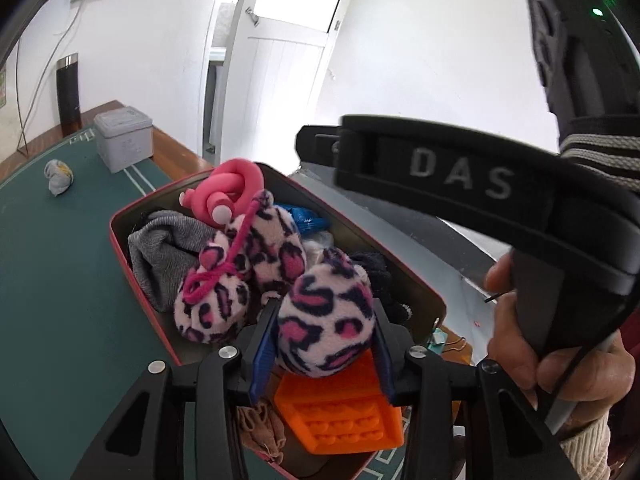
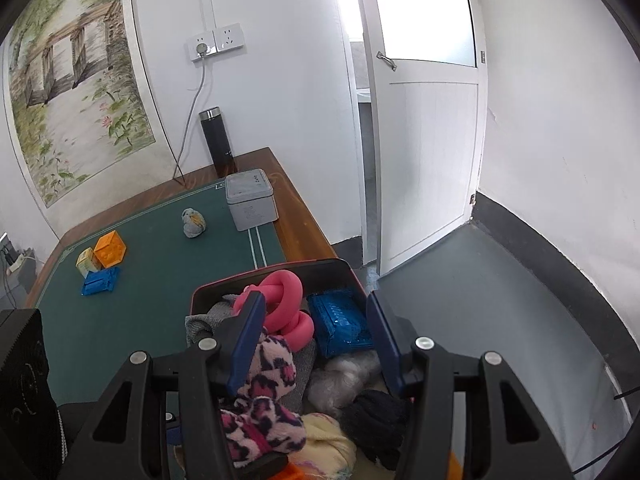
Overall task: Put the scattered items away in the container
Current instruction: 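Open both tools and move them back over the table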
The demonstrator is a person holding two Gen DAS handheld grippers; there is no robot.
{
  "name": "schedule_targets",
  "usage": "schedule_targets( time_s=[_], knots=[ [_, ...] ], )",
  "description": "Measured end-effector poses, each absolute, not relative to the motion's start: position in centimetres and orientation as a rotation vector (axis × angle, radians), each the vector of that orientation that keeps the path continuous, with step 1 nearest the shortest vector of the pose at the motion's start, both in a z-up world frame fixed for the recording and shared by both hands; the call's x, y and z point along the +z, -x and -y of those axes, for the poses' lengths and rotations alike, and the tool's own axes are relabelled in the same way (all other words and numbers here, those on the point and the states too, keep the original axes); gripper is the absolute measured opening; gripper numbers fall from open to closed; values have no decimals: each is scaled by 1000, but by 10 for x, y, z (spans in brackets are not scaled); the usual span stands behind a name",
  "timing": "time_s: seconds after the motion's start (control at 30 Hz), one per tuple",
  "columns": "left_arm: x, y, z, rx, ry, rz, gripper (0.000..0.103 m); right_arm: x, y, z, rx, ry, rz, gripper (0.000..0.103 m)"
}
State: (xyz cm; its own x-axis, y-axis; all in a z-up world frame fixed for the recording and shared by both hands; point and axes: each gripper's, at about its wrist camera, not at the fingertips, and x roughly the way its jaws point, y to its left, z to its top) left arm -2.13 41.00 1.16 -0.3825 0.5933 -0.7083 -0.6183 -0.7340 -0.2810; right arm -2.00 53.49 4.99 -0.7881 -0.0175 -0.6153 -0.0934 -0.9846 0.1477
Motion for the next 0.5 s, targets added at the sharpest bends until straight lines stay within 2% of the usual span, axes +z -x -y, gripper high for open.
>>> schedule_targets(
  time_s=[0.03, 0.07, 0.5],
  knots=[
    [11, 23, -408, 2147, 1086, -31, 70, 49, 19, -536, 2920, 1008, -269, 57],
    [12, 24, -405, 2153, 1085, -21, 83, 49, 19, -536, 2920, 1008, -272, 57],
    [24, 35, -351, 2256, 1042, 86, 84, 56, 23, -501, 2972, 1007, -239, 57]
  ],
)
